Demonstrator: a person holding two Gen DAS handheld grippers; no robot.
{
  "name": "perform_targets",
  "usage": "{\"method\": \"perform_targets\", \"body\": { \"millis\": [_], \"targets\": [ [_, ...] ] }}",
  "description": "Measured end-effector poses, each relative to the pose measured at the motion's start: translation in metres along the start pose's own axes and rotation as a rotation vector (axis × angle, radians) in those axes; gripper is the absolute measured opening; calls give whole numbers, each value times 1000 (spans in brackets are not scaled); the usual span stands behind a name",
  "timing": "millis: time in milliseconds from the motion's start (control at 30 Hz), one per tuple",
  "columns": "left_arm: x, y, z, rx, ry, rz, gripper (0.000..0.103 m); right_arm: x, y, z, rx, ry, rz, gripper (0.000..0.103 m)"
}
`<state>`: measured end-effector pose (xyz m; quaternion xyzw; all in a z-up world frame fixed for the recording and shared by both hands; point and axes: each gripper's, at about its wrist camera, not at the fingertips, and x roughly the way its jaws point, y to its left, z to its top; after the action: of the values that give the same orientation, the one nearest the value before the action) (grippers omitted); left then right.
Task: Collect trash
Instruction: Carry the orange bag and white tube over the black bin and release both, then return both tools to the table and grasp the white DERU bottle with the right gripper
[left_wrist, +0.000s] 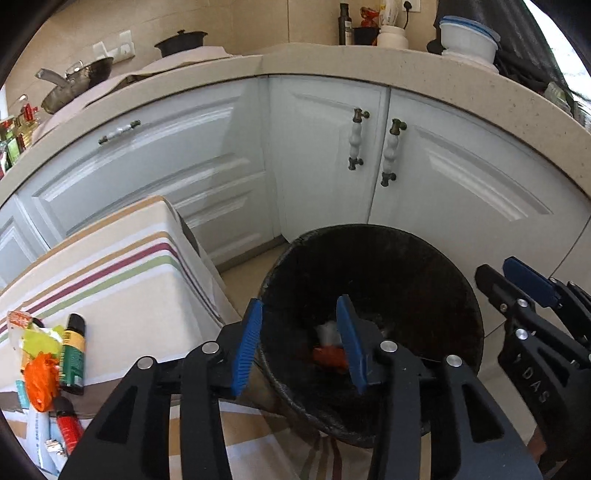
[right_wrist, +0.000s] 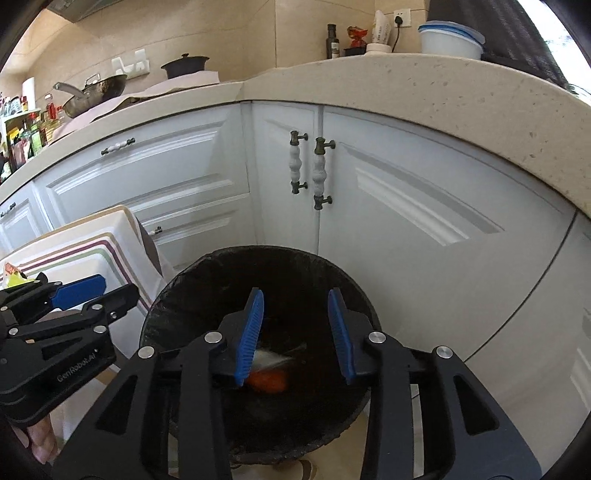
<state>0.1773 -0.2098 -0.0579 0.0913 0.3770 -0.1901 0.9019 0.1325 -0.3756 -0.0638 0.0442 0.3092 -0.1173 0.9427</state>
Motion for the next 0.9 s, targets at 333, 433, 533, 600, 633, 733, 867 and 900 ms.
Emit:
{"method": "perform_targets", "body": {
  "millis": [333,433,533,600,633,733,867,900],
  "targets": [
    [-57,35,-21,-48,-58,45,50,-47,30,-9,-1,-36,69,42],
    [-76,54,-33,-81,-65,69,51,-61,49,-14,-14,-38,110,43],
    [-101,80,-51,-118,-77,121,51,-76,72,-22,-42,-38,153,43],
    [-114,96,-61,-146,-84,153,54,-85,88,-28,-57,-36,185,43],
    [-121,105,-68,-164,-86,173,55,-88,95,-31,-63,-35,198,43],
    [-138,128,-90,-200,-86,230,56,-98,119,-42,-94,-23,239,43],
    [-155,154,-115,-243,-74,302,56,-107,154,-57,-149,1,300,43],
    [-159,161,-122,-255,-71,320,56,-110,162,-60,-163,3,311,43]
  ]
}}
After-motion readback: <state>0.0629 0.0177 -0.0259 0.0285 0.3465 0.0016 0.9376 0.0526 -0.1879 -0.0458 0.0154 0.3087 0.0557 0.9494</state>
